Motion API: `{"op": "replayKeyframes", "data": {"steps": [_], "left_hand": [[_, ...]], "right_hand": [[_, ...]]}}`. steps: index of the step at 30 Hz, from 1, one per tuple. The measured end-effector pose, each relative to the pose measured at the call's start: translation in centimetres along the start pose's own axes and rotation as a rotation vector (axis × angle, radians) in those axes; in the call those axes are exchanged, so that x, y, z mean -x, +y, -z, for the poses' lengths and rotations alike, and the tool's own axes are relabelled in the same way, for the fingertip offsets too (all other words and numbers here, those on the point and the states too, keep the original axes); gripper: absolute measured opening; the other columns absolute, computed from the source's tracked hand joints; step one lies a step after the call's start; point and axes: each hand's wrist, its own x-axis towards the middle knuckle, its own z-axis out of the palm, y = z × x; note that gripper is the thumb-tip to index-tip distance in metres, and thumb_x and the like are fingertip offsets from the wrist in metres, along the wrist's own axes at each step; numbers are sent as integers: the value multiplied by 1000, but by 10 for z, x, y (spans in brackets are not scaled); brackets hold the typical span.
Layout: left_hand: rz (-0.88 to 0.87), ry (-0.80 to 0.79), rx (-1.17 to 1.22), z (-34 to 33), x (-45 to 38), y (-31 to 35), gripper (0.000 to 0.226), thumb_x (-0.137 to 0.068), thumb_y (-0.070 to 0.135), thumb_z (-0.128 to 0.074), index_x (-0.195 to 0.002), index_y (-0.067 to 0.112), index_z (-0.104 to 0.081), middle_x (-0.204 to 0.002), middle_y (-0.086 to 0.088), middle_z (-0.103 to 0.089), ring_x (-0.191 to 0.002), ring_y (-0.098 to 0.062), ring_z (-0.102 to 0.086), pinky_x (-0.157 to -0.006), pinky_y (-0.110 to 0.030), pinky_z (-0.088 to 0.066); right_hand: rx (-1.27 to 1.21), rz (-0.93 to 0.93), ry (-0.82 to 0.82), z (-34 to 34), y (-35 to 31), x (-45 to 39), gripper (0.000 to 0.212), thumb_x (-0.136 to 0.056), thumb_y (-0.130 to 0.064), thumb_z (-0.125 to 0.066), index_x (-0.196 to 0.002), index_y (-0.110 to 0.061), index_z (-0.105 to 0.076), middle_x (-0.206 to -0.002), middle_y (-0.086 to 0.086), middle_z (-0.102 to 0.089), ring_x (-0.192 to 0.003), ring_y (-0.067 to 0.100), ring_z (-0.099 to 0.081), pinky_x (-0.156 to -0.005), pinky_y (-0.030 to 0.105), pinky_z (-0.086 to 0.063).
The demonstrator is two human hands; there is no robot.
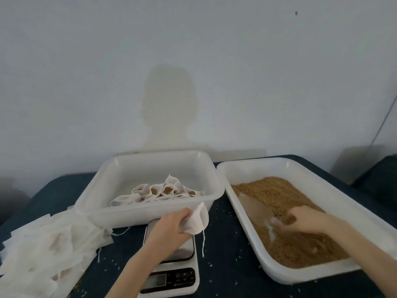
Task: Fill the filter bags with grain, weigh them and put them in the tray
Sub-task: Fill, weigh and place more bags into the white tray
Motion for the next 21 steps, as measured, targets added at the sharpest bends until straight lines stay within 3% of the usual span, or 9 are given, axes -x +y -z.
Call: {"op": "replayKeyframes", "data": {"steps": [3,5,7,10,13,18,21], "left_hand": [[-16,-8,-20,-3,0,5,23,-83,36,-64,-77,51,-48,-85,41,-55,-84,17,-52,-59,-7,-38],[-19,-8,-3,-4,0,4,22,-81,34,-64,-76,50,-49,-86,39,-56,-85,14,-52,-59,-8,-38],[-20,-3,18,-3,0,2,18,-80,33,-64,-77,46,-52,-84,34,-58,-83,9,-54,-61,-11,-40],[-4,2,40,-1,1,-2,12,-80,32,-66,-83,39,-57,-82,23,-63,-82,2,-58,-71,-18,-48],[0,0,41,1,1,-4,13,-82,28,-68,-87,36,-59,-83,22,-64,-84,2,-59,-76,-22,-50],[-9,-17,38,0,-2,-4,16,-81,25,-66,-86,37,-58,-82,22,-64,-82,1,-58,-72,-20,-46],[-12,-13,17,-4,-4,-3,18,-81,27,-65,-81,43,-55,-83,29,-61,-82,6,-55,-64,-14,-41]], "right_hand": [[-34,94,-63,-2,-5,-2,37,-79,-57,-68,-106,-33,-60,-98,-15,-62,-83,-2,-59,-72,17,-50],[-48,123,-89,-4,-8,-5,17,-83,-46,-68,-92,-35,-59,-88,-14,-62,-70,-4,-56,-60,14,-44],[-70,107,-99,-6,-8,-9,8,-86,-37,-64,-90,-31,-60,-84,-12,-61,-63,0,-53,-55,14,-40],[-81,61,-63,-2,-3,-14,19,-92,-36,-54,-97,-19,-59,-82,-7,-57,-62,5,-49,-56,15,-39],[-147,-11,-7,7,6,-16,20,-96,-32,-50,-96,-13,-57,-72,-5,-55,-46,2,-46,-46,13,-39],[-275,-154,91,20,11,-22,38,-98,-34,-47,-70,-10,-51,-39,-4,-48,-34,5,-47,-46,15,-45],[-260,-158,109,22,0,-32,41,-99,-34,-45,-69,-7,-53,-47,-1,-52,-41,11,-51,-51,18,-49]]}}
